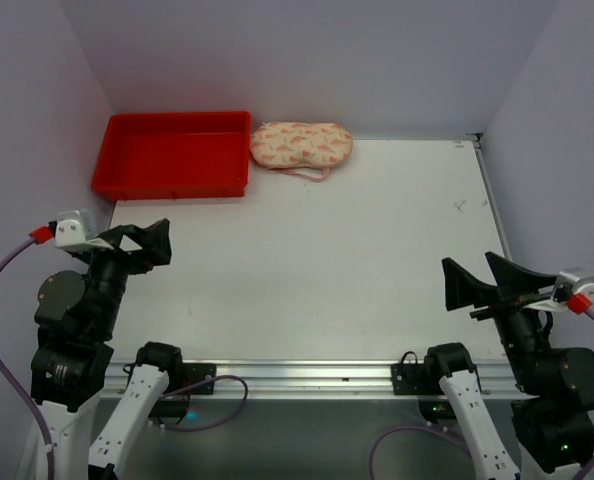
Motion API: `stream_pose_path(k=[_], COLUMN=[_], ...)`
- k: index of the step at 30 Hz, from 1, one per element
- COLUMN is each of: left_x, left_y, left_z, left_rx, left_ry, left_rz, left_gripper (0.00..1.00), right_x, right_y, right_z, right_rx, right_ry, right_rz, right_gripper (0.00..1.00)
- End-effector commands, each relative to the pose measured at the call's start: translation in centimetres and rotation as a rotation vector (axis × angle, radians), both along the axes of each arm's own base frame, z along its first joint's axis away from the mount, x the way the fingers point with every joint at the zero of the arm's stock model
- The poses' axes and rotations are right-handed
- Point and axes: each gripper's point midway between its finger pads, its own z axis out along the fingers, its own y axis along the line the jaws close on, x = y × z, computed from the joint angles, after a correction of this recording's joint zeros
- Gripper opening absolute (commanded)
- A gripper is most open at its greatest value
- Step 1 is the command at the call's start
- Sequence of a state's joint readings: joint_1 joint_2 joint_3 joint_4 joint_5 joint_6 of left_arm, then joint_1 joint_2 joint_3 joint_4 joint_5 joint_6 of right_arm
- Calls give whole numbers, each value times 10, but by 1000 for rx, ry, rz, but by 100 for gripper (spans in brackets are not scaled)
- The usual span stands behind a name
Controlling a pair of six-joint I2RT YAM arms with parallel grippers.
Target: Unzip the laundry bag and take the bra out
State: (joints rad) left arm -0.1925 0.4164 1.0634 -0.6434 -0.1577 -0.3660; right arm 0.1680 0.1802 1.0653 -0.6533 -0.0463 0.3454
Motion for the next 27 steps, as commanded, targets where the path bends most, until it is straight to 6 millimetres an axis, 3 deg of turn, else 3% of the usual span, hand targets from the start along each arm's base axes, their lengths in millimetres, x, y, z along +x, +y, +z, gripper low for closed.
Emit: stream_pose_path(k=[1,5,8,9,10,12,13,16,17,18,19,20,21,22,23,24,25,26,27], left_x=[14,30,45,50,55,65,70,82,84,87,89,91,92,92,93,94,94,94,95], left_y=[-12,-17,-22,-25,-33,-40,-44,-54,-55,-56,-57,-57,-56,-57,-57,-56,-56,-57,-58], left_z=[-14,-38,-58,-65,-72,-82,-90,-106,-110,-114,-118,-122,-124,-125,-130,-133,-135,-139,-146], left_rx=[-10,2,10,9,9,3,3,-1,-1,4,9,15,24,30,34,39,37,36,37], left_ry=[35,94,145,156,178,190,213,245,256,260,270,268,267,263,261,257,256,256,260], left_rz=[-46,-57,-67,-80,-117,-144,-159,-202,-204,-207,-210,-211,-211,-213,-214,-215,-214,-219,-225], left_gripper=[100,100,100,100,100,100,100,100,100,100,100,100,100,100,100,100,100,100,100], right_x=[15,44,78,88,108,133,160,204,228,242,260,284,299,317,338,352,370,384,402], right_y=[5,23,39,45,56,62,68,80,86,90,94,98,101,104,108,110,114,116,118], right_z=[-10,-30,-48,-41,-61,-72,-87,-94,-122,-129,-118,-143,-146,-135,-166,-173,-162,-168,-205], right_rx=[10,41,102,144,153,205,254,326,346,366,396,406,413,421,424,436,440,444,442], right_ry=[26,106,187,174,255,331,421,493,580,600,565,628,631,610,682,695,668,678,750], right_rz=[13,82,136,160,194,195,183,190,186,187,198,182,183,186,170,163,172,169,148], right_gripper=[99,99,99,99,99,99,99,99,99,99,99,99,99,99,99,99,99,99,99])
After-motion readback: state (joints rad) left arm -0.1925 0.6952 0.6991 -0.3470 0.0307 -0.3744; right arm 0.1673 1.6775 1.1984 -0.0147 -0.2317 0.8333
